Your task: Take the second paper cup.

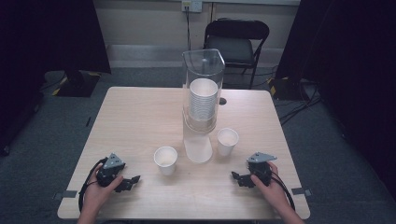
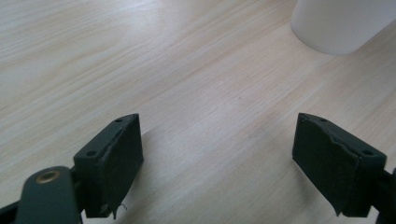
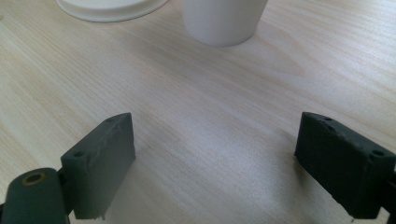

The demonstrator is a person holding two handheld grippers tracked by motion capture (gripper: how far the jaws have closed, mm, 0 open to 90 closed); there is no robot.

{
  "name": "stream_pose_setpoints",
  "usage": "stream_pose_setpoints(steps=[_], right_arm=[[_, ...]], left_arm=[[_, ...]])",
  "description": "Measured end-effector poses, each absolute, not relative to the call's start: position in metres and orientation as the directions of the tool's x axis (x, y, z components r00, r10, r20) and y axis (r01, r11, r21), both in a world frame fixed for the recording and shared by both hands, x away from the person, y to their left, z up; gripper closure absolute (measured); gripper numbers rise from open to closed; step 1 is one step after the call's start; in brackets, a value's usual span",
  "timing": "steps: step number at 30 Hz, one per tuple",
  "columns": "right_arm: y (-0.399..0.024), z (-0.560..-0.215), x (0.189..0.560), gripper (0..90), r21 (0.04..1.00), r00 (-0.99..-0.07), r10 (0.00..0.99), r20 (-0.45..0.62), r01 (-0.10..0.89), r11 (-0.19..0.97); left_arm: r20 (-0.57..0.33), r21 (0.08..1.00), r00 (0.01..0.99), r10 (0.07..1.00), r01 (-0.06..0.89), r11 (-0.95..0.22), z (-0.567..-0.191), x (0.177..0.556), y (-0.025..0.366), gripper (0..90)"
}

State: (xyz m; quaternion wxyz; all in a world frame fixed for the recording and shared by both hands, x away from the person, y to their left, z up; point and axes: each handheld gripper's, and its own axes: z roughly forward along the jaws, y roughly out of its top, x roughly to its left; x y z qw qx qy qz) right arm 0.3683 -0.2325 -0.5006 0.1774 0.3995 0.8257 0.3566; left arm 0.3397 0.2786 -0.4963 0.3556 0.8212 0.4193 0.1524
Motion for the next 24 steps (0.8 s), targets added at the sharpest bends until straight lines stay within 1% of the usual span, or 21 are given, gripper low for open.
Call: stream_pose_setpoints(steps=[9,14,24], right_arm=[[-0.2325,-0.5006,0.3682,11.4,0.731,-0.618,0.786,-0.008,0.533,0.427],[-0.2325,-0.5006,0.3682,11.4,0.731,-0.618,0.786,-0.008,0.533,0.427],[-0.2328,-0.5005,0.3677,11.6,0.730,-0.620,0.785,-0.006,0.533,0.427]], left_arm=[[-0.020,0.720,0.596,0.803,0.566,-0.402,-0.4986,0.3376,0.2866,15.8],[0.000,0.739,0.597,0.802,0.540,-0.402,-0.5020,0.3356,0.2869,13.7],[-0.005,0.739,0.596,0.803,0.543,-0.399,-0.5023,0.3354,0.2865,13.5]])
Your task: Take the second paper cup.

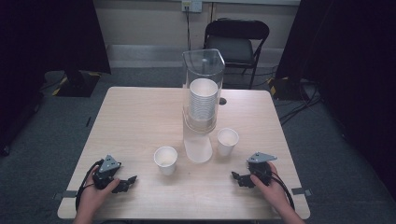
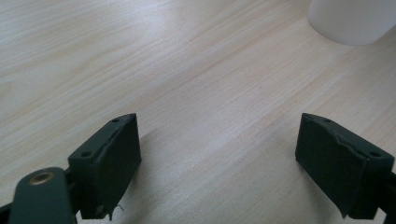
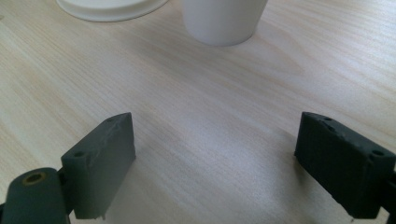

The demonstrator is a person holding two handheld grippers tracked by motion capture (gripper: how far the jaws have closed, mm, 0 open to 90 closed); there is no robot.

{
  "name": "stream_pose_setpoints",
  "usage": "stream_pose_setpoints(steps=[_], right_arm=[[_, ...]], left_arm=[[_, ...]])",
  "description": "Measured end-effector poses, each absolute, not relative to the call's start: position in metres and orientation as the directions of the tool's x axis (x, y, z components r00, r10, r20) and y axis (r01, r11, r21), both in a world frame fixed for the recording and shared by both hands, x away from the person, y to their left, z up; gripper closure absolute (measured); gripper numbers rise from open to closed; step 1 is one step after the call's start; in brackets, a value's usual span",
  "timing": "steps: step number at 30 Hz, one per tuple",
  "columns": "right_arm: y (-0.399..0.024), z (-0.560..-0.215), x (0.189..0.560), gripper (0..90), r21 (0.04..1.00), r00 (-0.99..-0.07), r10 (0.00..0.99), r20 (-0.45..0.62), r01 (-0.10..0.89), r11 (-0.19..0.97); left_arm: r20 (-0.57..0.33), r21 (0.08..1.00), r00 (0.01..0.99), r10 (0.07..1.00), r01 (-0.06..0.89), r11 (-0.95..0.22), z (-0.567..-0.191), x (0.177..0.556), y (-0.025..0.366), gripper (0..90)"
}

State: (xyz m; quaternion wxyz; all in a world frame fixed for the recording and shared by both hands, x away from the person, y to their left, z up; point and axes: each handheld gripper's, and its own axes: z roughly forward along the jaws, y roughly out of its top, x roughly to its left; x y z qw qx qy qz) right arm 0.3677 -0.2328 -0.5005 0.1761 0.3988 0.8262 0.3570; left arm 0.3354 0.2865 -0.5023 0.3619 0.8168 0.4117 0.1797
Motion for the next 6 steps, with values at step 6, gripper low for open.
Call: stream_pose_setpoints(steps=[6], right_arm=[[-0.2337,-0.5005,0.3667,11.6,0.731,-0.619,0.785,-0.007,0.533,0.426]], left_arm=[[0.001,0.738,0.598,0.801,0.540,-0.404,-0.5022,0.3353,0.2864,13.1]])
